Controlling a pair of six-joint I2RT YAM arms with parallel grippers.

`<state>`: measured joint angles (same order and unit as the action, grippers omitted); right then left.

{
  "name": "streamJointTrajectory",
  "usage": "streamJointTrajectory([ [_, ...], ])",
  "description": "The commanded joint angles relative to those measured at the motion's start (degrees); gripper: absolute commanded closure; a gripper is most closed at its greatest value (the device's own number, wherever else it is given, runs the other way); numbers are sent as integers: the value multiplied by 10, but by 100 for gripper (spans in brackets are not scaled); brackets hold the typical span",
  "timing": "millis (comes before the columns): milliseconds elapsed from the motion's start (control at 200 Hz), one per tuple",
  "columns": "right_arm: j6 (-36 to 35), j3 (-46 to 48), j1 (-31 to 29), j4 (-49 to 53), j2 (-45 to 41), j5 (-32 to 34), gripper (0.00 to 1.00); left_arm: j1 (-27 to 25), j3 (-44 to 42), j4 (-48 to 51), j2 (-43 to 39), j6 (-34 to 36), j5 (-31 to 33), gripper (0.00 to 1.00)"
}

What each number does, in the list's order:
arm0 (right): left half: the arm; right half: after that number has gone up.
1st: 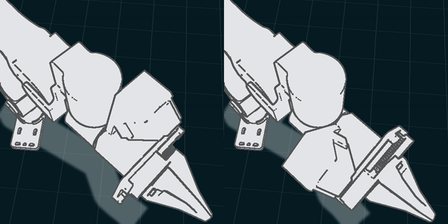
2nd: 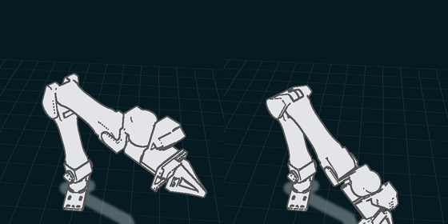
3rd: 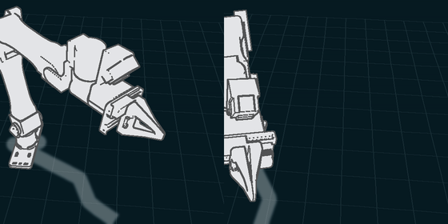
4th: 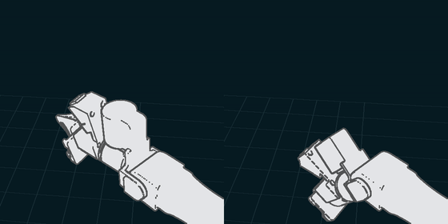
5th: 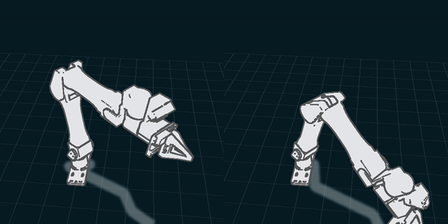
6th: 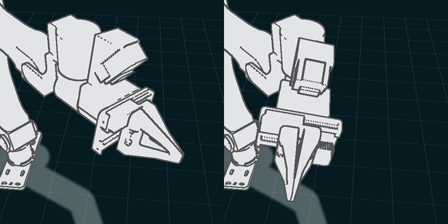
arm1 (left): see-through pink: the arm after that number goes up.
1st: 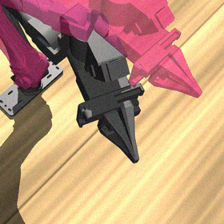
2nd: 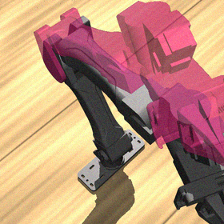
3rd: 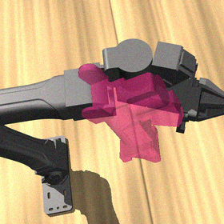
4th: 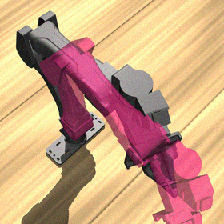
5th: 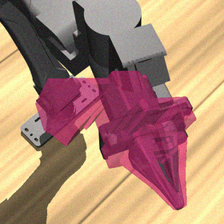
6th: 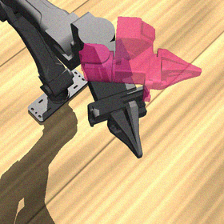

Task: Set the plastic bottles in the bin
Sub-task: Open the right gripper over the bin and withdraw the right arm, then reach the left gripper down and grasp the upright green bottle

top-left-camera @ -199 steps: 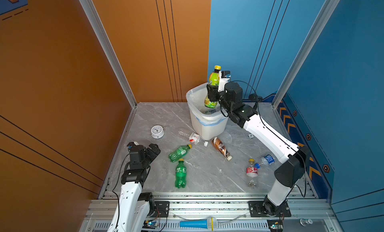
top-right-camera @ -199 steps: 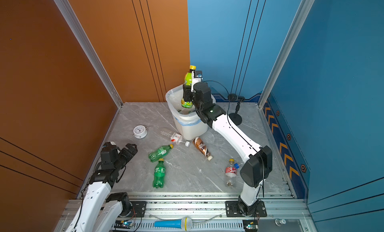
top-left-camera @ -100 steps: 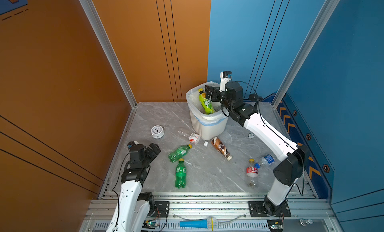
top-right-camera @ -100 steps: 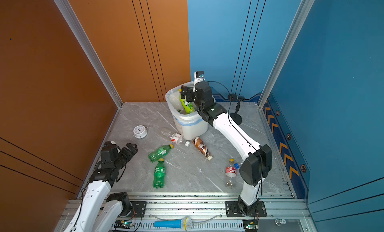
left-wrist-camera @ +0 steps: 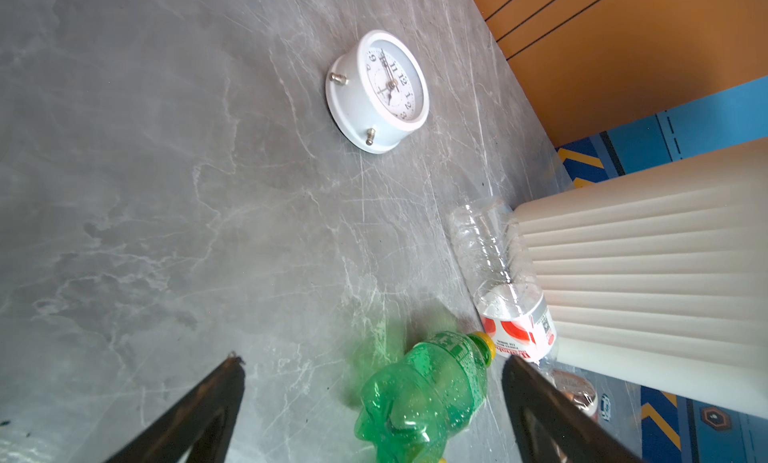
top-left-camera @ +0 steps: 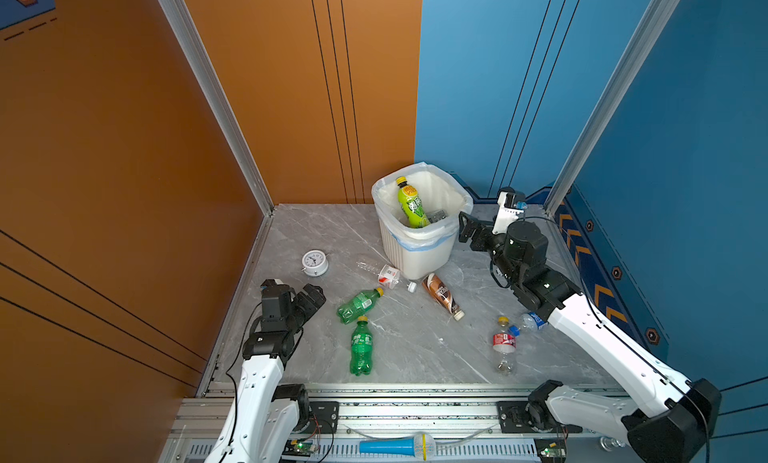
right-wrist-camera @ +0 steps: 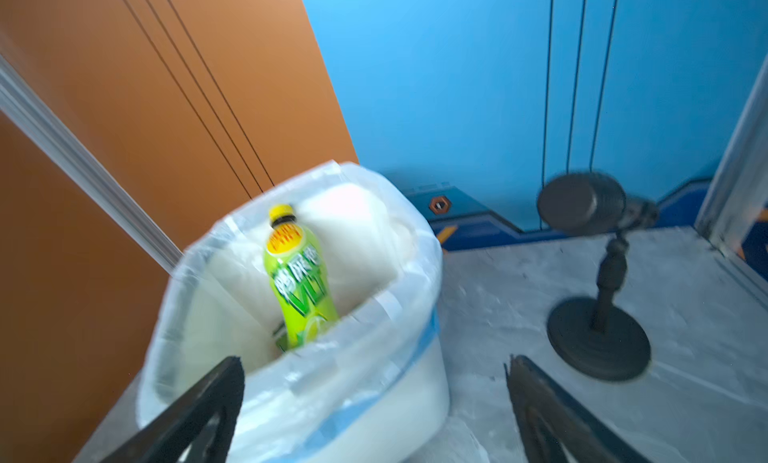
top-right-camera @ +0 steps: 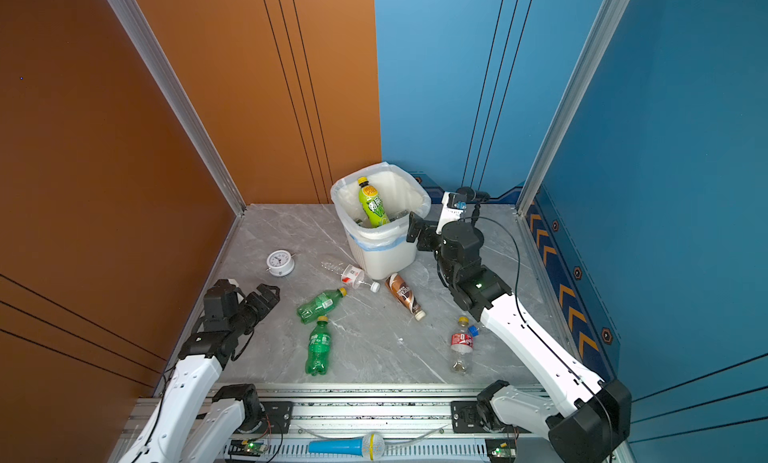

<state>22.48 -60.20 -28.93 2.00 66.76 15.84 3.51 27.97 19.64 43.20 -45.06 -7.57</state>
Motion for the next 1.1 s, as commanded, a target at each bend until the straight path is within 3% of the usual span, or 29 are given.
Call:
streamJointTrajectory([
  [0, 46, 24, 18, 40, -4, -2, 0, -30, 30, 68, -5, 4, -14, 1],
  [135, 46, 30, 24, 37, 0, -9, 0, -99, 41, 146, -24, 8, 22, 1],
  [300, 52, 22, 26, 24, 20, -25, 0, -210, 32, 210, -45, -34, 60, 0],
  [631, 56, 23, 27, 16, 39, -32, 0, -416, 17, 188, -8, -112, 135, 0],
  [891, 55, 27, 30, 19, 38, -32, 0, -474, 18, 127, 104, -121, 129, 1],
  [1096, 54, 32, 38, 18, 36, -37, 0, -474, 19, 93, 189, -109, 122, 2],
])
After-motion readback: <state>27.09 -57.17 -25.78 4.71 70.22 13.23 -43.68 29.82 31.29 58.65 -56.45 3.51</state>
